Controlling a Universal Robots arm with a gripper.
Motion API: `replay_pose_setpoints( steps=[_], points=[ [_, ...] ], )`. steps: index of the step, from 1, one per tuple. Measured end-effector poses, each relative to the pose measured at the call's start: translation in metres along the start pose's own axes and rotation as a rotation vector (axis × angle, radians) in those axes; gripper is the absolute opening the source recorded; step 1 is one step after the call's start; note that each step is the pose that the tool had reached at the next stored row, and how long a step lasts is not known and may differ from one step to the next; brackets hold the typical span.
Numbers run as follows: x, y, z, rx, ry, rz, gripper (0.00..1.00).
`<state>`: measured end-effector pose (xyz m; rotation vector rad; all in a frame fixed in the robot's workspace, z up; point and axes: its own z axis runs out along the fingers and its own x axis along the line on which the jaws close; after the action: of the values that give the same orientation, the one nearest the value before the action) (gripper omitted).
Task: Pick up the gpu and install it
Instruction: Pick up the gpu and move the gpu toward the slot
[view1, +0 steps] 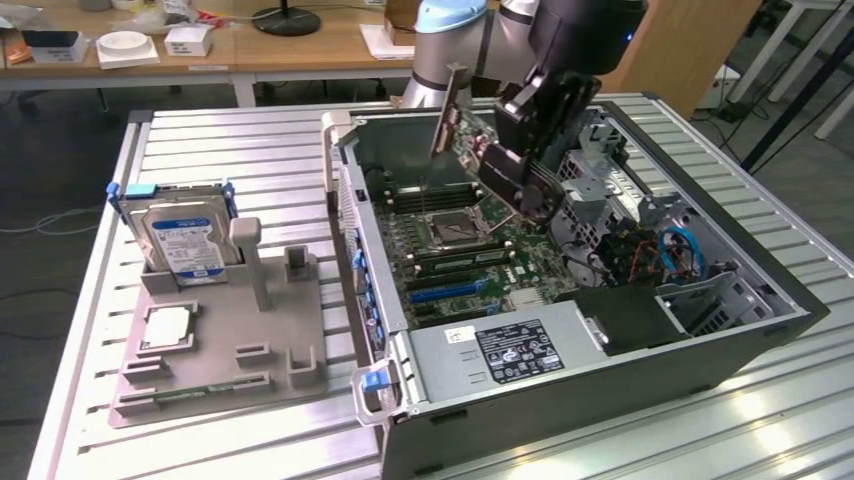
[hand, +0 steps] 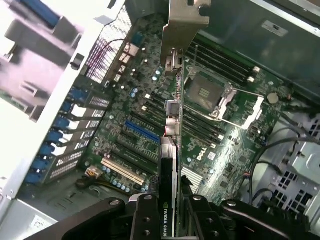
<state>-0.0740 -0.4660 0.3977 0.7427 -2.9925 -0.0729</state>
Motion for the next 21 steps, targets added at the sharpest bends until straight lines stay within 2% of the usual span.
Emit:
replay_pose_setpoints(
  steps=[18,21],
  points=[
    [-0.001,-0.0007,0.0123,0.0148,0.0181,-0.319,0.26],
    [-0.001,-0.0008,0.0131,0.0188,0.0187,-0.371,0.26]
  ],
)
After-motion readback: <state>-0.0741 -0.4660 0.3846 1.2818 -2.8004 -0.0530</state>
